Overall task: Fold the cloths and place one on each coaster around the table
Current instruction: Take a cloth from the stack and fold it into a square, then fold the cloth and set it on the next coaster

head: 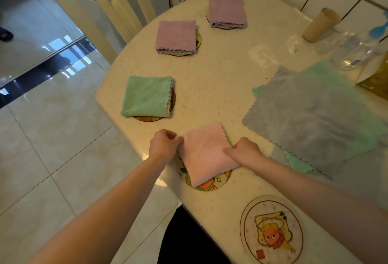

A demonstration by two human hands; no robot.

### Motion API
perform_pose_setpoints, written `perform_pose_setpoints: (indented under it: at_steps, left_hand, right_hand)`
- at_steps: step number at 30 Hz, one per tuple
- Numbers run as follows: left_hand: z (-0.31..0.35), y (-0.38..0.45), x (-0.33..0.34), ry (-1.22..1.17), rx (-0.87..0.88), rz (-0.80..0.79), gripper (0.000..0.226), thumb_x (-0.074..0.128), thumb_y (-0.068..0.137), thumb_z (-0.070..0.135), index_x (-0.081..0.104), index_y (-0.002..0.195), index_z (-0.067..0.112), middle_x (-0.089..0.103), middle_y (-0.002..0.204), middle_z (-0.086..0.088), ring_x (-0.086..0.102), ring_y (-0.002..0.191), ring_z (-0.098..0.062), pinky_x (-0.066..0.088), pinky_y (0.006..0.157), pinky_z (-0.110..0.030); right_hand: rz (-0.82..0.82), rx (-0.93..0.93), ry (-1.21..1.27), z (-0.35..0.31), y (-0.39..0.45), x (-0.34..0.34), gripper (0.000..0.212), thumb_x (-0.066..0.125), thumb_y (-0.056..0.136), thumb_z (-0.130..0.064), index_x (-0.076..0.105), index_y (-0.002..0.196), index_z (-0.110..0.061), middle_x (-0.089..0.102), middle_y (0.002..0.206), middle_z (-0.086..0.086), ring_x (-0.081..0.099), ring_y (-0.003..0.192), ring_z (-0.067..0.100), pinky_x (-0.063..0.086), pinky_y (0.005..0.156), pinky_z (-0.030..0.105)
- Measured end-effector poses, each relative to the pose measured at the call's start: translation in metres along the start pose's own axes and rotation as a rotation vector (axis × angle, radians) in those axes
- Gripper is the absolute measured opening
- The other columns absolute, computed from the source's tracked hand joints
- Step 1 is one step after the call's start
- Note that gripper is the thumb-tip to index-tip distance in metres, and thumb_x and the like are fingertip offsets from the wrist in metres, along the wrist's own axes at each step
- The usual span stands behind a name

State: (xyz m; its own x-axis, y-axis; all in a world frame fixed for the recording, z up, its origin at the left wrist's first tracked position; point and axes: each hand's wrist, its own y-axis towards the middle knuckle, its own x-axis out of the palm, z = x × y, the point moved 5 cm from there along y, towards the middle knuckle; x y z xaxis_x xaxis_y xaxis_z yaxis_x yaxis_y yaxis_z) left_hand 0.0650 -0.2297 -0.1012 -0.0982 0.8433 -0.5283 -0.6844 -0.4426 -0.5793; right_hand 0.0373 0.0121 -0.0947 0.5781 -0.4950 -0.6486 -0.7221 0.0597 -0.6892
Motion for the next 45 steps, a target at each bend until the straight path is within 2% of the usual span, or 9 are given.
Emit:
perform_pose_setpoints:
  at_steps: [5,10,16,24,29,33,39,42,45]
  left_hand:
    - [0.003,-0.002,0.002,-0.077,0.032,-0.021,0.006,0.065,0.086,0.018,0.067,0.091,0.019,0.063,0.086,0.002,0.058,0.088,-0.022,0.048,0.074,-0.032]
    - [0.008,-0.008,-0.005,-0.188,0.084,-0.063,0.007,0.066,0.085,0.011,0.065,0.089,0.017,0.060,0.080,-0.003,0.060,0.079,-0.024,0.057,0.081,-0.047]
    - [0.012,-0.021,-0.002,-0.140,0.177,-0.052,0.007,0.064,0.087,0.011,0.067,0.088,0.017,0.061,0.082,-0.002,0.056,0.069,-0.018,0.056,0.074,-0.042]
    - [0.015,-0.021,0.002,-0.048,0.269,0.004,0.009,0.067,0.084,0.010,0.066,0.085,0.018,0.064,0.085,-0.001,0.057,0.071,-0.022,0.051,0.071,-0.039]
    - [0.017,-0.023,0.003,0.285,0.346,0.105,0.015,0.064,0.084,0.007,0.064,0.099,0.011,0.059,0.099,-0.007,0.059,0.087,-0.026,0.042,0.073,-0.029]
    - [0.041,-0.031,0.008,0.557,0.612,0.151,0.029,0.067,0.080,0.006,0.063,0.108,0.012,0.053,0.114,-0.007,0.049,0.109,-0.031,0.042,0.082,-0.035]
    - [0.099,-0.058,0.084,0.730,1.142,-0.057,0.029,0.069,0.079,0.008,0.066,0.107,0.012,0.062,0.107,-0.005,0.055,0.099,-0.030,0.046,0.084,-0.035]
    - [0.122,-0.070,0.135,0.797,1.358,-0.197,0.028,0.055,0.080,0.015,0.068,0.104,0.011,0.066,0.106,-0.005,0.061,0.096,-0.030,0.053,0.080,-0.033]
    - [0.135,-0.069,0.182,0.859,1.459,-0.371,0.036,0.043,0.084,0.025,0.065,0.110,0.015,0.063,0.114,-0.004,0.058,0.108,-0.028,0.052,0.084,-0.036]
  right_hand:
    - [-0.087,0.022,0.160,0.001,-0.009,0.001,0.032,0.059,0.087,-0.039,0.049,0.091,-0.009,0.049,0.080,0.004,0.049,0.080,0.023,0.034,0.051,0.026]
    - [-0.051,-0.041,0.220,0.011,-0.024,-0.003,0.027,0.059,0.088,-0.035,0.057,0.102,-0.011,0.057,0.097,0.005,0.052,0.088,0.021,0.039,0.067,0.029]
    - [-0.096,-0.010,0.553,0.030,-0.046,0.021,0.013,0.056,0.092,-0.029,0.049,0.094,-0.019,0.055,0.097,0.002,0.057,0.090,0.019,0.057,0.069,0.033]
    - [0.062,-0.086,0.473,0.039,-0.055,0.045,0.014,0.058,0.091,-0.025,0.051,0.094,-0.014,0.056,0.086,0.001,0.060,0.080,0.018,0.058,0.072,0.042]
    - [0.111,-0.156,0.323,0.046,-0.056,0.031,0.015,0.062,0.088,-0.025,0.051,0.093,-0.017,0.056,0.084,-0.004,0.055,0.079,0.015,0.044,0.065,0.026]
    - [0.194,-0.230,0.161,0.074,-0.059,-0.004,0.008,0.058,0.090,-0.023,0.055,0.095,-0.018,0.061,0.091,-0.002,0.058,0.083,0.015,0.052,0.075,0.032]
    - [0.536,-0.305,-0.205,0.119,-0.059,-0.071,0.013,0.051,0.093,-0.029,0.052,0.104,-0.022,0.050,0.104,-0.009,0.050,0.093,0.011,0.037,0.069,0.022]
    - [0.639,-0.259,-0.414,0.144,-0.050,-0.095,0.025,0.076,0.073,-0.023,0.056,0.087,-0.018,0.056,0.089,-0.001,0.055,0.079,0.021,0.042,0.056,0.030]
    - [0.559,-0.178,-0.568,0.170,-0.032,-0.099,0.038,0.085,0.055,-0.024,0.054,0.075,-0.018,0.055,0.077,0.000,0.056,0.070,0.023,0.041,0.047,0.032]
